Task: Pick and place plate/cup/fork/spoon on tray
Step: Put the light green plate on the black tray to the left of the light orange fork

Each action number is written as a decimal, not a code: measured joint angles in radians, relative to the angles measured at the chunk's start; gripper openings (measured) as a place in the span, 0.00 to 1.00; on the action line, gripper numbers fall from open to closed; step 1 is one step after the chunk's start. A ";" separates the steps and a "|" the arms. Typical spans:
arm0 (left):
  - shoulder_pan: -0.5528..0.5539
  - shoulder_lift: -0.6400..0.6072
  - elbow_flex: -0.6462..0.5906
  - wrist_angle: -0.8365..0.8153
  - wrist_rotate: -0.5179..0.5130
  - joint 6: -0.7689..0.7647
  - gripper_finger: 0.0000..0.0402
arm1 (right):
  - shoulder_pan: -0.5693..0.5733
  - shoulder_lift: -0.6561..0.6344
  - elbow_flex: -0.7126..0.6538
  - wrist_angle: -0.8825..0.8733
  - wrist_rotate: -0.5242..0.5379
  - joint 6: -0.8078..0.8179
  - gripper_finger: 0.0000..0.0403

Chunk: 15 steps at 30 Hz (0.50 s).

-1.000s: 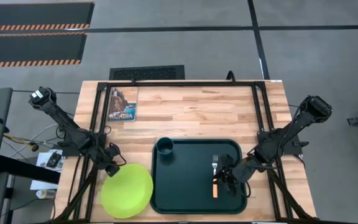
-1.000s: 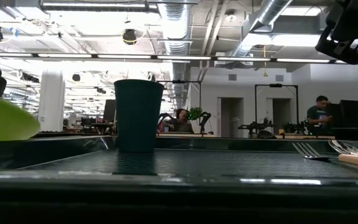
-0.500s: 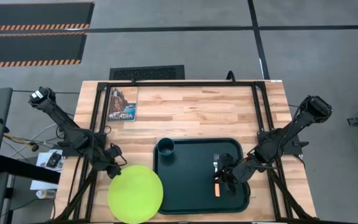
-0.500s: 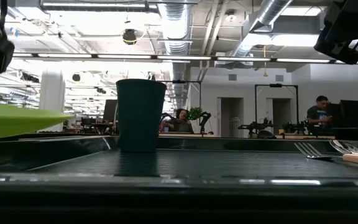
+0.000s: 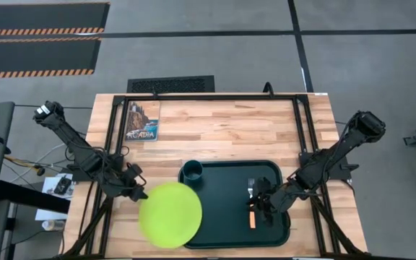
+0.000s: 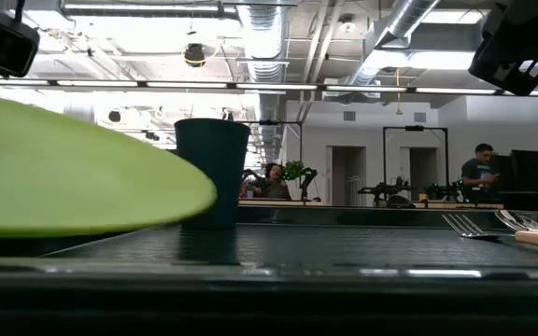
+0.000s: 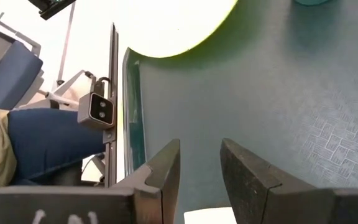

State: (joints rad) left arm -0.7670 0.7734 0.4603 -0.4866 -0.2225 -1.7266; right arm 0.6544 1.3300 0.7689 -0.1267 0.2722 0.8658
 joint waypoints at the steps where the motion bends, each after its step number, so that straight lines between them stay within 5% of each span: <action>1: 0.000 0.000 0.000 0.003 -0.022 -0.017 0.00 | 0.000 0.000 0.000 0.000 0.000 0.000 0.35; 15: 0.005 0.137 0.001 0.170 -0.027 -0.077 0.00 | 0.000 0.000 0.000 0.000 0.000 0.000 0.35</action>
State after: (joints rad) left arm -0.7617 0.9100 0.4610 -0.3167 -0.2494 -1.8031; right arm 0.6544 1.3300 0.7689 -0.1265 0.2722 0.8659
